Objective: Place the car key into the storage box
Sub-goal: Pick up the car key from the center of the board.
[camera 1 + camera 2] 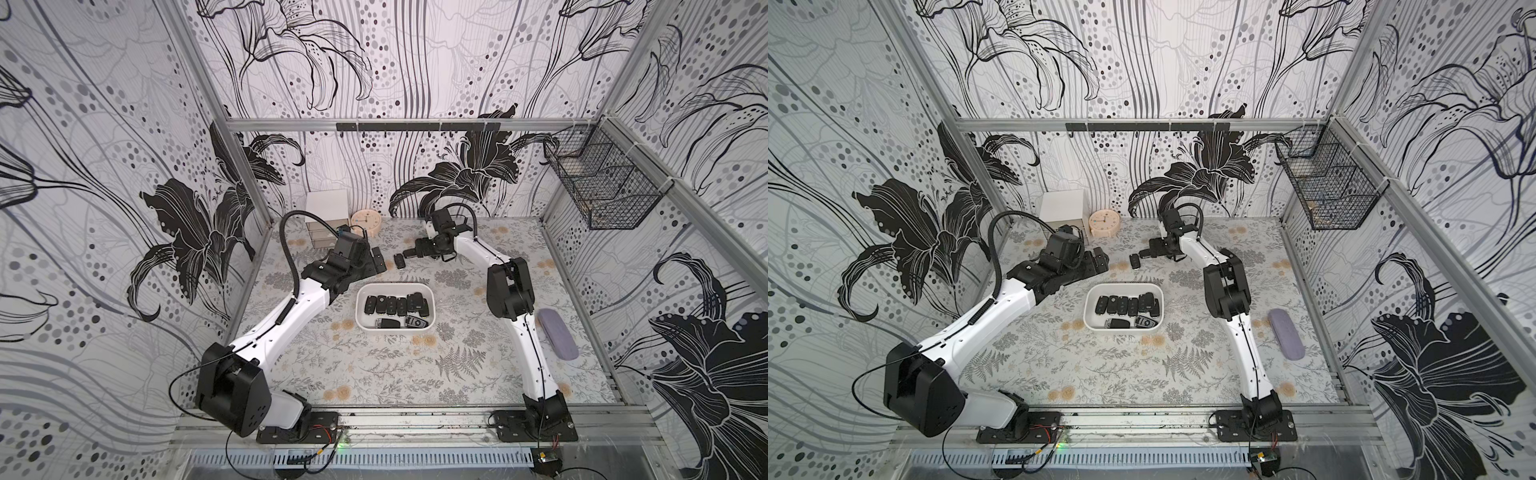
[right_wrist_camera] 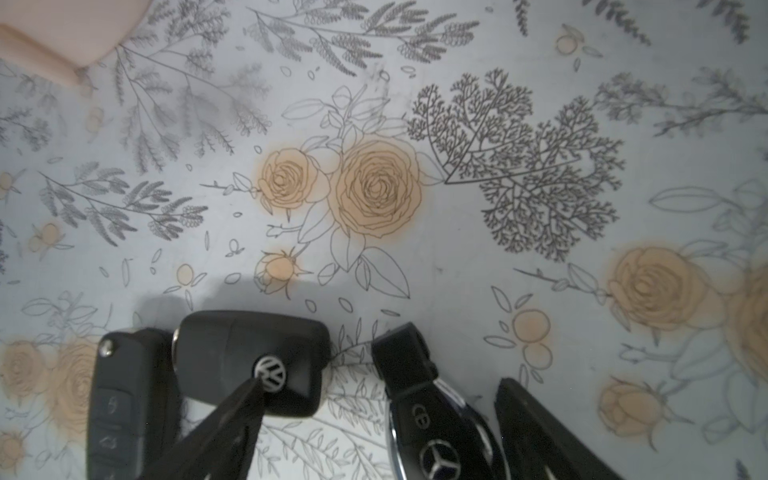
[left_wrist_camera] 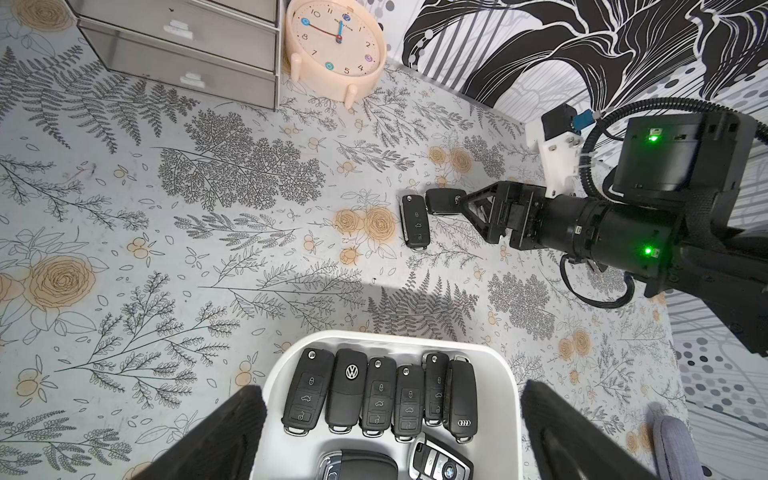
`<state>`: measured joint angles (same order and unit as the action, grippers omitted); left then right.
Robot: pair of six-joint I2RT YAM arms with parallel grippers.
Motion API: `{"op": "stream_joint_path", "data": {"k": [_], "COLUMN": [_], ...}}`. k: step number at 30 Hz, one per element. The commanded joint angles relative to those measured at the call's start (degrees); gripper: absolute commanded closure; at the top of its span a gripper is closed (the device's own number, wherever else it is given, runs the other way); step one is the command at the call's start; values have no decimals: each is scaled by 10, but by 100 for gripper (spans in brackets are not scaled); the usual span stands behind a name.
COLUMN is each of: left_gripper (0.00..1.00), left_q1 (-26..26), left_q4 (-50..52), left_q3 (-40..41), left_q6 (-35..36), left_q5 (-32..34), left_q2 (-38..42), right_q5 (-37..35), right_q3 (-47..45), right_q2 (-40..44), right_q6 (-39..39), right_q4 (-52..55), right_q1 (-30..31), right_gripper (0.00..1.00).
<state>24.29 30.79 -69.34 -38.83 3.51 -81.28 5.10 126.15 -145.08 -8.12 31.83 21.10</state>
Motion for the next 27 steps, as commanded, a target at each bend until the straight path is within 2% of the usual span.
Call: {"op": "stream_joint_path", "data": {"k": [1,4,11,19,21,27], "left_gripper": [1,1,1,1,1,1], "left_q1": [-5,-5,-5,-6,-5,-5], "left_q4": [-13,-13,-14,-15,-15,-8], "left_q3": [5,8,16,25,26,25], "left_q6": [3,2,-2,-8,-9,-9], "left_q5": [-2,-1,-1,-3,-4,-10], "left_q2": [10,14,22,29,31,32], "right_q5": [-17,-32,-31,-113,-126,-130], "right_q3": [-24,-35,-62,-35,-7,14], "right_q2": [24,32,53,28,11,-1], "right_q6": [14,12,17,10,3,-6], "right_q4": [31,36,26,54,75,87], "right_q1": [3,4,10,16,16,21], "right_gripper": [16,21,23,30,35,43]}}
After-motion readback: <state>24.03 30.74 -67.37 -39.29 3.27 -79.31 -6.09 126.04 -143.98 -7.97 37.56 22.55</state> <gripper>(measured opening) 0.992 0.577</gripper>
